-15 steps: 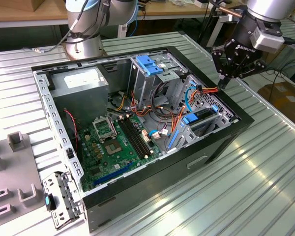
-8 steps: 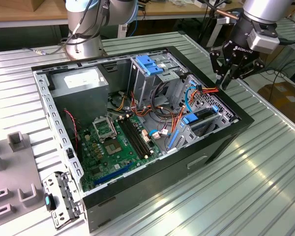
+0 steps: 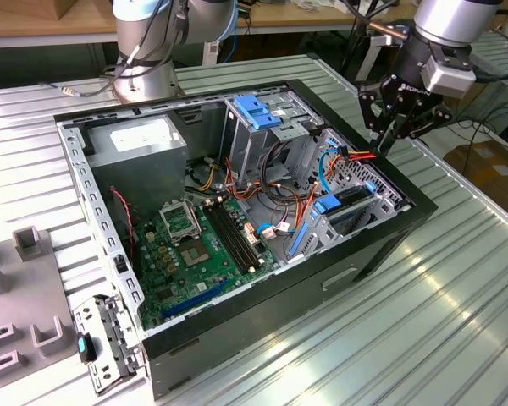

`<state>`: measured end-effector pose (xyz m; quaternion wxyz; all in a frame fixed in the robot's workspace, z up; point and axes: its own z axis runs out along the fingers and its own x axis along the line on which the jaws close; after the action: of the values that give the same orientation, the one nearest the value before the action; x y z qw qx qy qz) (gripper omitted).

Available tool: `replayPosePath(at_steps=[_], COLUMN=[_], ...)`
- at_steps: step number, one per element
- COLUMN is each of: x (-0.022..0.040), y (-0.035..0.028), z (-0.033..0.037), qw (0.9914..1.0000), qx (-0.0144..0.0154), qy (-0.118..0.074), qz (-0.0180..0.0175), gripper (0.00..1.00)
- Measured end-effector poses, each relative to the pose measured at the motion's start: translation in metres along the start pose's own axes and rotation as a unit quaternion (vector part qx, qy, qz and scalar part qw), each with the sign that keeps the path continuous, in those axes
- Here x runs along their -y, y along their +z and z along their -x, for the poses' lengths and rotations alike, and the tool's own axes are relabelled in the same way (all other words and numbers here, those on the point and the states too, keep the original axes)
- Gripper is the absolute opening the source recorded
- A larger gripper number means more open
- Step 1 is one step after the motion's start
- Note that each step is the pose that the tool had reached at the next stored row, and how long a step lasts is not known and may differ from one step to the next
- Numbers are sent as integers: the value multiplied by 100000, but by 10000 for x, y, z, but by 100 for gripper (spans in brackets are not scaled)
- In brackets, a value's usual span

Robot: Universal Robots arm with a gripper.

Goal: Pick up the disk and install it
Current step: 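Insert the first disk wire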

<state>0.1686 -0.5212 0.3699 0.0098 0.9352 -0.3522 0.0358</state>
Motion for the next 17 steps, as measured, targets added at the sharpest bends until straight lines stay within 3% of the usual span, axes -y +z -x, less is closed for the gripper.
replayPosePath(at_steps=[4,8,17], x=[0,0,-1], y=[12,22,43], z=[1,2,3], qw=[99976,99893,99870], qx=[-42,-50,-113], qy=[-2162,-4607,-5084], qz=[-209,-422,-381], gripper=[25,25,25])
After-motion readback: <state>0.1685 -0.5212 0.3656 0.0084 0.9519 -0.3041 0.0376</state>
